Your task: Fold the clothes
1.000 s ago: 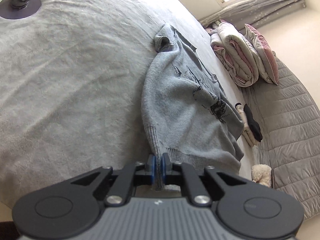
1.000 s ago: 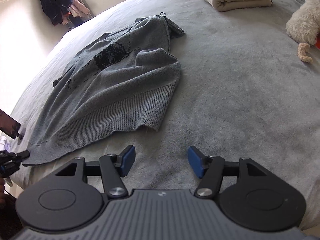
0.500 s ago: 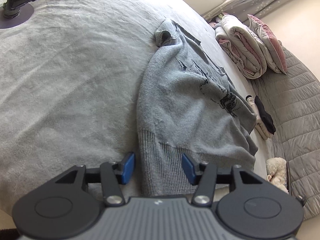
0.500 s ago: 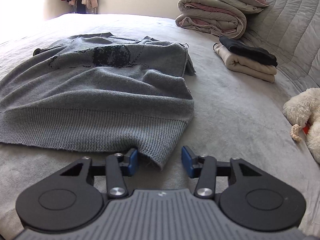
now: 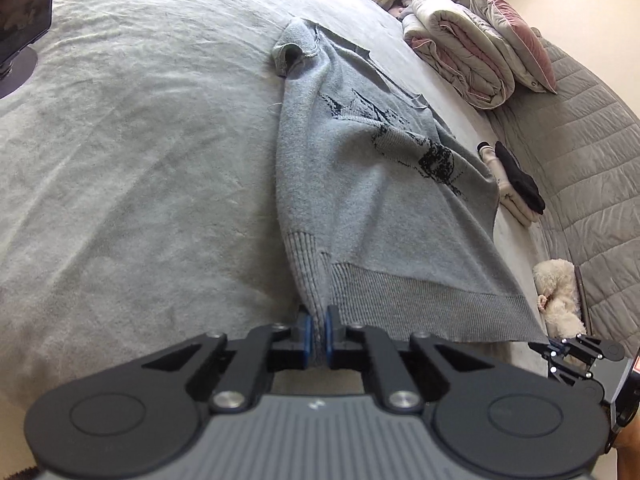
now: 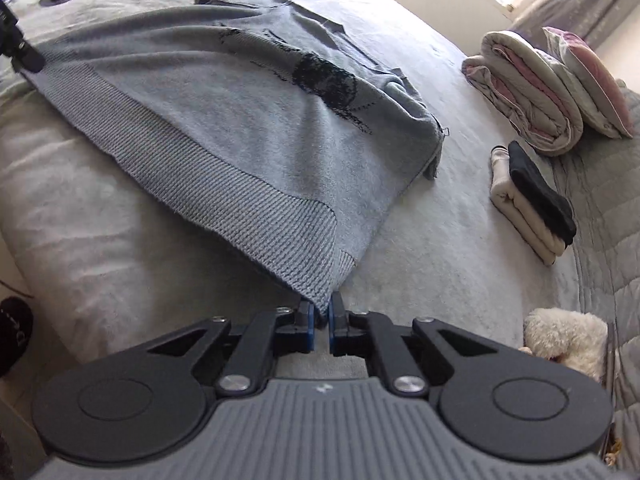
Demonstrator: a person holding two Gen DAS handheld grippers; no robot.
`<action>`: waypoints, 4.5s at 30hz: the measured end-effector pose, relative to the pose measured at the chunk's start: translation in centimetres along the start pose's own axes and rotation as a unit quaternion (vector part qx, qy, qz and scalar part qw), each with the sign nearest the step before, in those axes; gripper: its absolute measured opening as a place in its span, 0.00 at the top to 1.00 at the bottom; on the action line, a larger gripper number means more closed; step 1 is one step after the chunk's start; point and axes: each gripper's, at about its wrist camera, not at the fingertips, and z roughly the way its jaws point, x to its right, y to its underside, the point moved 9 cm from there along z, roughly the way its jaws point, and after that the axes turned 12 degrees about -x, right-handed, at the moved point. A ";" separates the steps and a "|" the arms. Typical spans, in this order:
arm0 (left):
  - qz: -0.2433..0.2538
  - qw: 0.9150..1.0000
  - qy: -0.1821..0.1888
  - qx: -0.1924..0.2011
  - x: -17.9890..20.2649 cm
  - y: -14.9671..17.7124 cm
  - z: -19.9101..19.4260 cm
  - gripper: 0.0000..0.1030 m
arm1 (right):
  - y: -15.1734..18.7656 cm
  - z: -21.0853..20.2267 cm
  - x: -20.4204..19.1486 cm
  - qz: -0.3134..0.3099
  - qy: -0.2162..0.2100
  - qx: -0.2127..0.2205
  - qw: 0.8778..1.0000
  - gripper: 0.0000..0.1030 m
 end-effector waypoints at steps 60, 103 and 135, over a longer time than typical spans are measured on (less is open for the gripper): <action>0.085 0.993 -0.083 0.026 24.2 -22.2 17.8 0.55 | -11.2 19.8 21.0 0.536 -0.499 0.170 0.659 0.67; -0.127 0.986 0.064 0.093 17.7 -30.1 26.7 0.93 | -12.6 17.4 17.6 0.377 -0.493 0.231 0.749 0.92; 0.263 0.909 -0.309 -0.097 33.0 -24.5 32.5 0.53 | -11.3 17.0 16.2 0.383 -0.545 0.175 0.725 0.69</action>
